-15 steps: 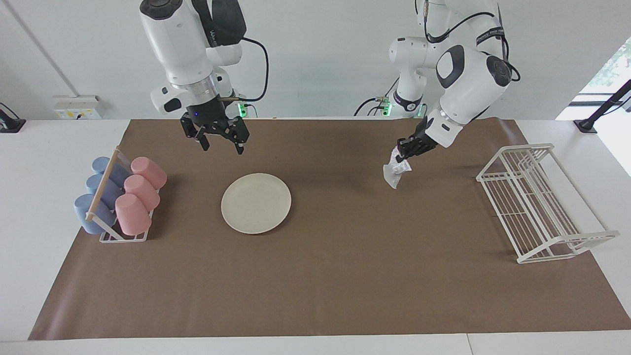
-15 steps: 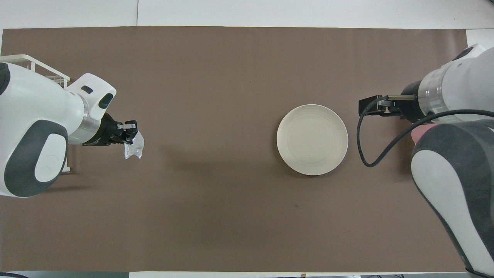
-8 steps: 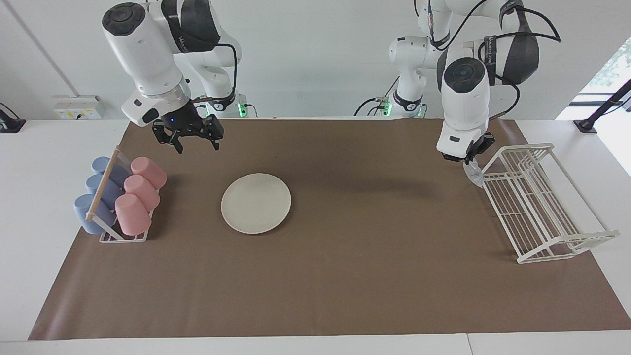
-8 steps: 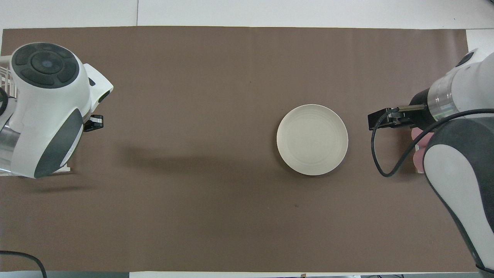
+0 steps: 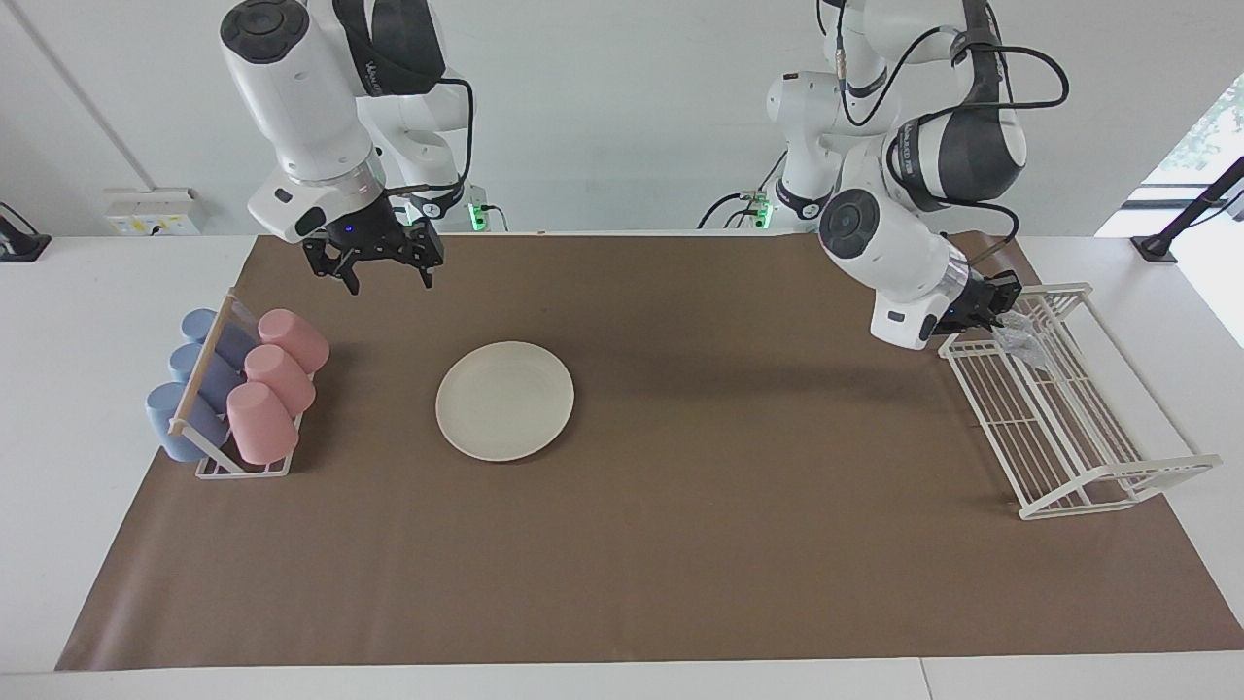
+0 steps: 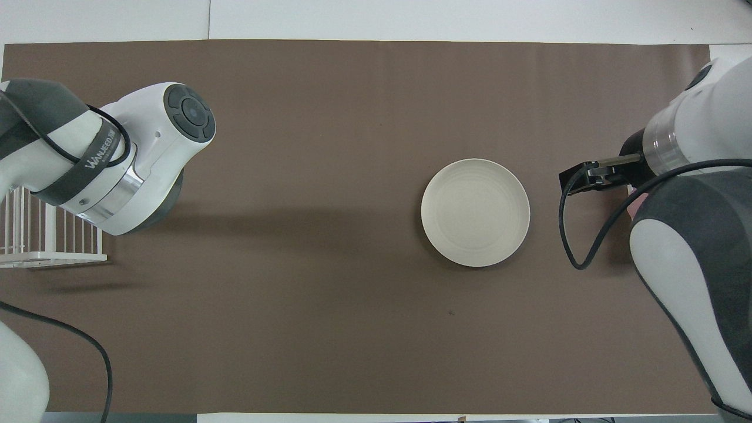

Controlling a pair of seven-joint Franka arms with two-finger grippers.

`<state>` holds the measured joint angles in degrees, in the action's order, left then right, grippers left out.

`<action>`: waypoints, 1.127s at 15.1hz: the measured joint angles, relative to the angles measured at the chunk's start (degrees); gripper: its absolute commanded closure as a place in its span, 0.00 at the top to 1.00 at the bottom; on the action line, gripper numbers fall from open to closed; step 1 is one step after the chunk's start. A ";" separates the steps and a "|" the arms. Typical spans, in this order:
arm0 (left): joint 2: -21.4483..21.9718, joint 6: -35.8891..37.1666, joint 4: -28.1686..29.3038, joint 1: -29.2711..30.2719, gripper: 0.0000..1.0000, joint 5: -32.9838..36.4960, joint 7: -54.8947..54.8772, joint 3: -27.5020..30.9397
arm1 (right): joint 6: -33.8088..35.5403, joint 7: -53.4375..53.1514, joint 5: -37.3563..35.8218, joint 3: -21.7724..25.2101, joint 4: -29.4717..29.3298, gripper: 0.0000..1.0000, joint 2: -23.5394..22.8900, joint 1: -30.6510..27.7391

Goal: Wipe plate with sponge

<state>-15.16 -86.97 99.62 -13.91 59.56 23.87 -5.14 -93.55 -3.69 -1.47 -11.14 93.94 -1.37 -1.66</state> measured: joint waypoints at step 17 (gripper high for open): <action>-4.45 -4.37 -0.37 4.57 0.65 0.43 6.57 0.40 | 2.71 -0.39 -0.02 3.15 -0.59 1.00 -0.28 0.21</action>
<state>-19.62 -91.34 99.25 -9.34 59.99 30.43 -4.74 -90.83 -4.08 -1.50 -8.00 93.35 -1.65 -1.44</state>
